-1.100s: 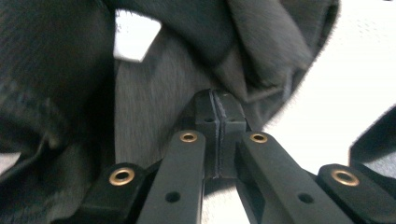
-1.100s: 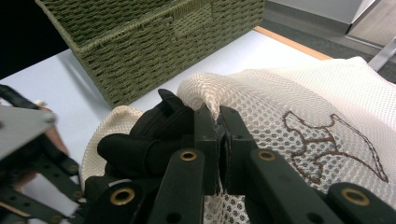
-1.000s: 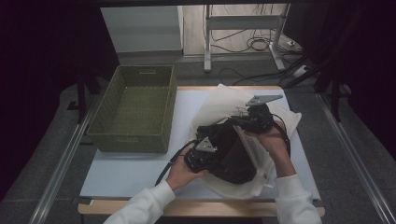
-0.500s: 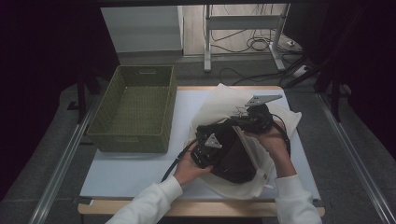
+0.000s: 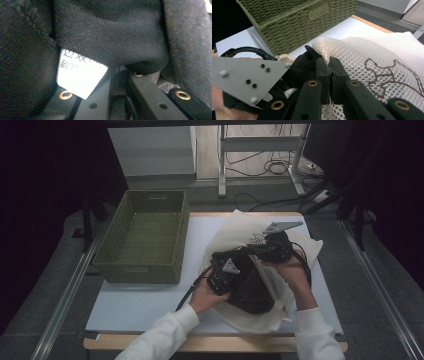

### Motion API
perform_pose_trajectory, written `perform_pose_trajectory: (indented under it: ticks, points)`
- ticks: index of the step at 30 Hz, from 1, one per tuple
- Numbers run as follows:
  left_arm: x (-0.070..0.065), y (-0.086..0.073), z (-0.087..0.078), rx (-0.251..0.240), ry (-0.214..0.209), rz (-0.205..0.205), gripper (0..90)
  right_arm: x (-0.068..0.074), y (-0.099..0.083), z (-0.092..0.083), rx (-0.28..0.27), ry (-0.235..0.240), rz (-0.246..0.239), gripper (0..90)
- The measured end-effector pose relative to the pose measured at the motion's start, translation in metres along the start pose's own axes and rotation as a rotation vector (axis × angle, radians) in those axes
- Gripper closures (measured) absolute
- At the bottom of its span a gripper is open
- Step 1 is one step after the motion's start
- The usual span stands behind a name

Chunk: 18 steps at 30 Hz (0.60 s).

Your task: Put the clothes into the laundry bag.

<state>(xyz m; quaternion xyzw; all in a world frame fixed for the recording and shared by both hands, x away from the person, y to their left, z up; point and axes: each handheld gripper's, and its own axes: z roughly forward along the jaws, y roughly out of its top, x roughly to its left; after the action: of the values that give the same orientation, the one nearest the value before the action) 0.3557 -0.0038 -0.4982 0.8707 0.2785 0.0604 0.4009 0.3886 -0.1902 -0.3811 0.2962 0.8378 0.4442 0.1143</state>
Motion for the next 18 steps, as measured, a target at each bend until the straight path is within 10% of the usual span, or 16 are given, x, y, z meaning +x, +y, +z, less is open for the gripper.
perform_pose_trajectory:
  ticks: [18]
  points:
    - [0.001,0.013,0.013,-0.022,0.021,-0.032,90.0,0.0,0.0,-0.001,-0.007,0.004,0.005,86.8]
